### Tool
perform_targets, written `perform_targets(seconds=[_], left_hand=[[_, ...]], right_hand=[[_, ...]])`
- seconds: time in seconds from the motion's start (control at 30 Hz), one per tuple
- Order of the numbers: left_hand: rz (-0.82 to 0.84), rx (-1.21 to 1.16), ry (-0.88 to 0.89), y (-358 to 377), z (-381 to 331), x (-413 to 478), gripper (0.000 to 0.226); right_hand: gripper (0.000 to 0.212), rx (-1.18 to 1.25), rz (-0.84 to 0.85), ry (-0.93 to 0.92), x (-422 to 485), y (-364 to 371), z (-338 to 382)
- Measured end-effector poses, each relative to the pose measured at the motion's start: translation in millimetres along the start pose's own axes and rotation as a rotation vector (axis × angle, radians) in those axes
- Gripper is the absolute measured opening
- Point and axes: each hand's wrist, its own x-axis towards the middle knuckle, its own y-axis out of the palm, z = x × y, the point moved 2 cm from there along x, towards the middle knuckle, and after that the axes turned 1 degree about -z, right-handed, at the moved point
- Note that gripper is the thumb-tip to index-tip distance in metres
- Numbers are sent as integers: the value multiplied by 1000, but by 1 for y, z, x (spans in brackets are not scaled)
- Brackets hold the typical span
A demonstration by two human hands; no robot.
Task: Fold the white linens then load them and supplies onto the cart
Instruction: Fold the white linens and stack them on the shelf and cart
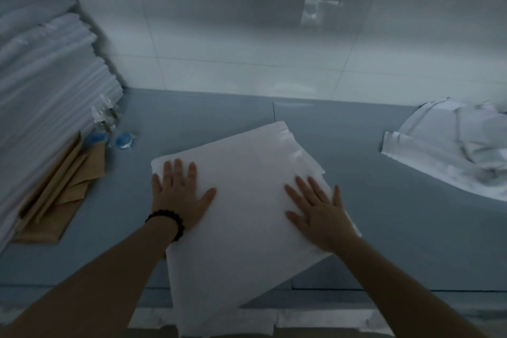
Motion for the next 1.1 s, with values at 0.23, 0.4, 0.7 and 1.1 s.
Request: perform_targets(seconds=[0.23, 0.4, 0.7, 1.1], left_hand=[[22, 88, 104, -8, 8, 47, 91], [60, 132, -1, -18, 2, 53, 74], [42, -79, -8, 2, 34, -53, 82], [66, -26, -61, 2, 79, -63, 74]], right_hand=[[62, 99, -40, 37, 11, 10, 17], [63, 139, -43, 153, 0, 12, 43], [66, 204, -60, 189, -21, 4, 72], [73, 207, -84, 175, -1, 3, 110]])
